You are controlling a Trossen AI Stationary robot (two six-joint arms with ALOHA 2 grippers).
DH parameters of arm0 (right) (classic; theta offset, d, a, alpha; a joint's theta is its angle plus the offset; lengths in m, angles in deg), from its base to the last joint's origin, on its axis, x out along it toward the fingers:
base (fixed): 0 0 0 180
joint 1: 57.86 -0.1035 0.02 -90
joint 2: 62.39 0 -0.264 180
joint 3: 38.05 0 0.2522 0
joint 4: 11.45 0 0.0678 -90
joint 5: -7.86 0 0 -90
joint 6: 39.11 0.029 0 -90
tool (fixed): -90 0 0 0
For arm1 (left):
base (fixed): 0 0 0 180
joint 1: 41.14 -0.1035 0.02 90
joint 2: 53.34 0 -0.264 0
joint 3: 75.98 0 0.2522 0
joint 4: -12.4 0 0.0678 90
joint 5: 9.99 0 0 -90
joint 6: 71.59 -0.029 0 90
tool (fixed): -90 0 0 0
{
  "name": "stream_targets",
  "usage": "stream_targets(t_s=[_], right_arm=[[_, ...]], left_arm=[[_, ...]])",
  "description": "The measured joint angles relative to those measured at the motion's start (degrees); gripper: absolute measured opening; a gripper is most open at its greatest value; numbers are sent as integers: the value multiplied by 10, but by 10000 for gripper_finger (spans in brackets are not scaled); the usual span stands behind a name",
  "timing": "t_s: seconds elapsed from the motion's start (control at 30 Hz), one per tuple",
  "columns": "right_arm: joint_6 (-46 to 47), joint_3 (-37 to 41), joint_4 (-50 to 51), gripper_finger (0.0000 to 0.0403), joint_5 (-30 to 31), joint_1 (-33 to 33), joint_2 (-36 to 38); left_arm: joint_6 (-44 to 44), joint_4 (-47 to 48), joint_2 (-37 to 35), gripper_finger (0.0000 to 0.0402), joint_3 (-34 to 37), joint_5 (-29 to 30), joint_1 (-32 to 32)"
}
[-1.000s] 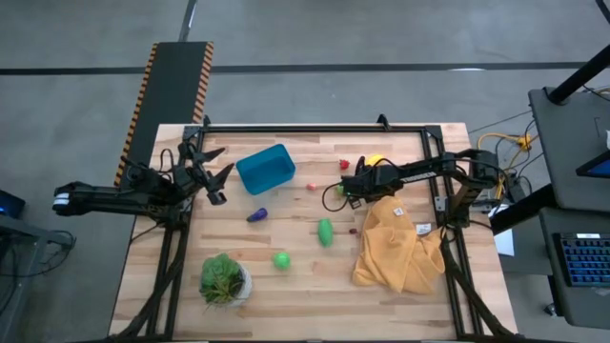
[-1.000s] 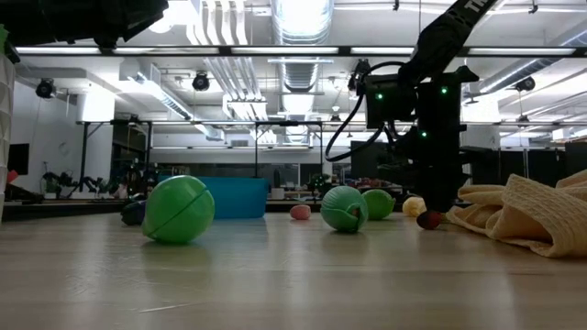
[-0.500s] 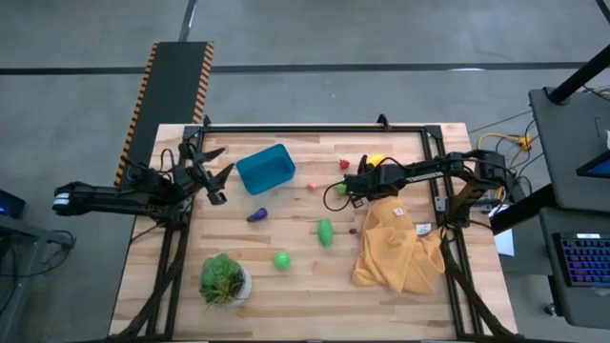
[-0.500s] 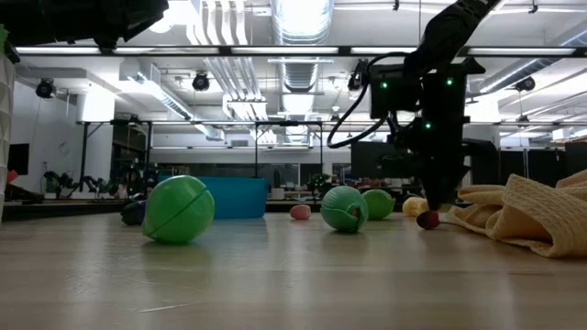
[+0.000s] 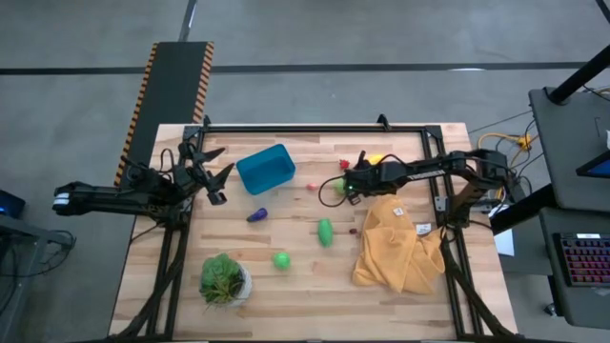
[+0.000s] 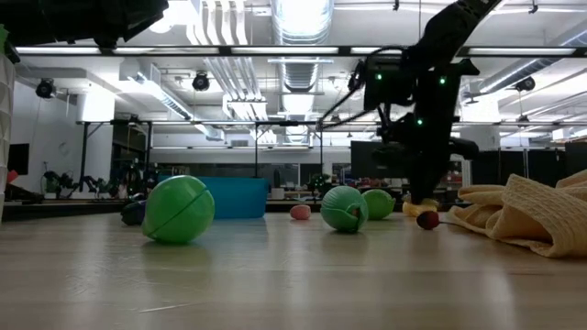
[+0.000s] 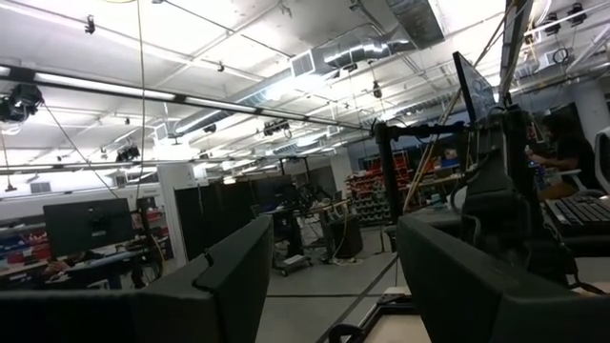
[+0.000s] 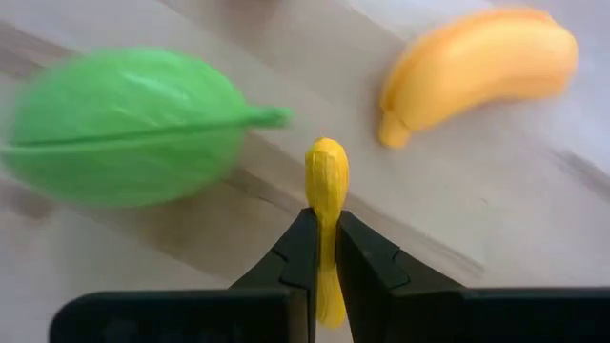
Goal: Pick and placing Produce into tupperware
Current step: Put the small corn into the blue bin
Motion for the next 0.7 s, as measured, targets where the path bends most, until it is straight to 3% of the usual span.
stream_targets(t_s=[0.3, 0.7], right_arm=[[-52, 0, -25, 26, -1, 0, 105], [-292, 1, -207, 26, -28, 0, 253]], left_arm=[[0, 0, 0, 209, 0, 0, 0], [0, 0, -1, 209, 0, 0, 0]])
